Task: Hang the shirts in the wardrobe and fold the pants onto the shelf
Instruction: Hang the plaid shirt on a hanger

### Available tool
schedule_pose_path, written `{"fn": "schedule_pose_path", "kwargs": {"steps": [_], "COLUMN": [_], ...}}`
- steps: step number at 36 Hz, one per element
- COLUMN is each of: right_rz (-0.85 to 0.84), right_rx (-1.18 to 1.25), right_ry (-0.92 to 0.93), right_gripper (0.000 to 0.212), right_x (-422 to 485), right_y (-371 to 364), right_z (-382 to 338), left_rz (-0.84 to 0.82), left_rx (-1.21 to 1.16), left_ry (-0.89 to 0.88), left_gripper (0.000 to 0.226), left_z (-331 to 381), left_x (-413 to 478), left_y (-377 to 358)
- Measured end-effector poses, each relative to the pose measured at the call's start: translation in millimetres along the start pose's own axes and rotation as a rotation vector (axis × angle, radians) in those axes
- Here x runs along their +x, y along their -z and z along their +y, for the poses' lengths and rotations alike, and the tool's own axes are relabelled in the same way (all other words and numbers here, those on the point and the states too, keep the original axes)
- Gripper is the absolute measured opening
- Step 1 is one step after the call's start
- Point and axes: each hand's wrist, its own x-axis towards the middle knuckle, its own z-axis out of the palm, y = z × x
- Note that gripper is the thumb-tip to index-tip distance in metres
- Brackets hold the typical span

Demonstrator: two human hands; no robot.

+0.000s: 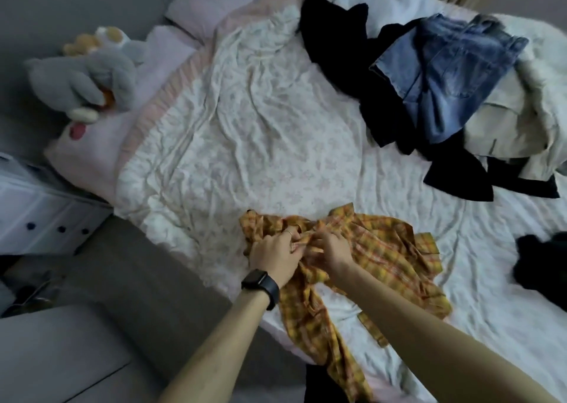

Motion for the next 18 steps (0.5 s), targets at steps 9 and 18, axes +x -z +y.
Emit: {"fn": "schedule_pose_path", "kwargs": {"steps": [9, 18], "right_rz": [0.109, -0.148], "right_rx": [-0.509, -0.9], "right_ry": [0.486, 0.906], "right_gripper": [0.025, 0.032], "right_x": [-82.7, -197.1], "right_y": [72.6, 137.8], "right_z": [-6.1, -97.7], "left_rz": [-0.315, 0.058], "left_rx": [-0.739, -0.487], "left_ry": [0.168, -0.032], "left_gripper": [0.013, 0.027], "left_z": [49.9, 139.9], "left_x": [-85.0, -104.9], "left_y": [-7.4, 120.3]}}
